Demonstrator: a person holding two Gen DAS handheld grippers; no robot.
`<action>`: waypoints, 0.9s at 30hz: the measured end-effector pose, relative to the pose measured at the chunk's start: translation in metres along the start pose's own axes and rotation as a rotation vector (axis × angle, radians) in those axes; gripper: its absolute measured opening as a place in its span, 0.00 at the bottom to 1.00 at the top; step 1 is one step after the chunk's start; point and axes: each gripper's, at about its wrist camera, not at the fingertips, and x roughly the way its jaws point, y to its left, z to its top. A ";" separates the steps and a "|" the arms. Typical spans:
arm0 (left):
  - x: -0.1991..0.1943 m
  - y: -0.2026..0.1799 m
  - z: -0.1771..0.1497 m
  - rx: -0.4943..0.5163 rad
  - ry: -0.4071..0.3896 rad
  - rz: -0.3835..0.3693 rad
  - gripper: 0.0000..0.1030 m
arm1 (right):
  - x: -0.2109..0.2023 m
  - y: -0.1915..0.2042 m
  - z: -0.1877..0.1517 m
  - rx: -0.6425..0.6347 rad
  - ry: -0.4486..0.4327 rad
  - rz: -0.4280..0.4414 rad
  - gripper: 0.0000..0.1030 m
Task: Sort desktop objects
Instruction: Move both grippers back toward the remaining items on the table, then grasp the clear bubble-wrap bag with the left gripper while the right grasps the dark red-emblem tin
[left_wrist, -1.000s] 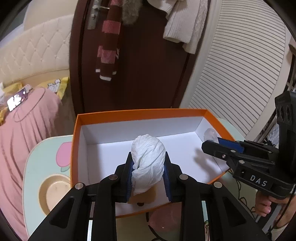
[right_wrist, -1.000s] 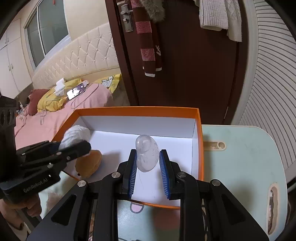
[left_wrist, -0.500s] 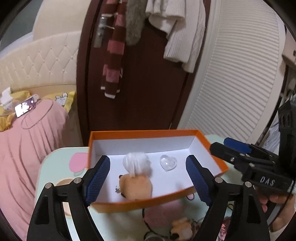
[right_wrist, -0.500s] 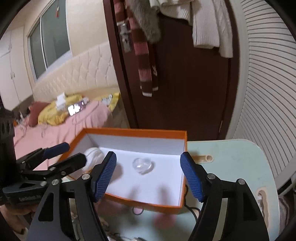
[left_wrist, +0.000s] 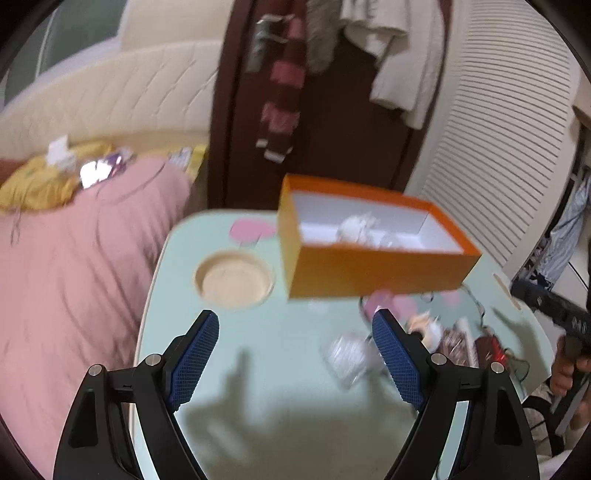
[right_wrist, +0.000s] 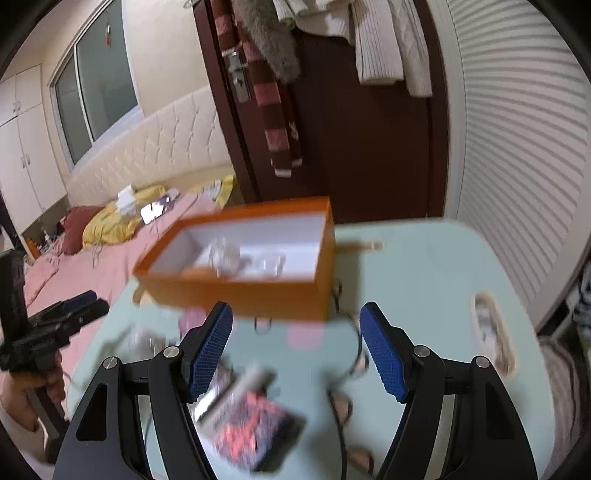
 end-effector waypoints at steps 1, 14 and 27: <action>0.003 -0.002 -0.004 0.005 0.014 -0.005 0.82 | -0.001 -0.001 -0.007 0.006 0.007 0.000 0.70; 0.044 -0.027 -0.005 0.049 0.121 -0.053 0.58 | 0.000 0.009 -0.058 -0.020 0.084 0.030 0.70; 0.039 -0.014 -0.009 0.005 0.132 -0.064 0.34 | 0.014 0.027 -0.073 -0.122 0.172 0.031 0.45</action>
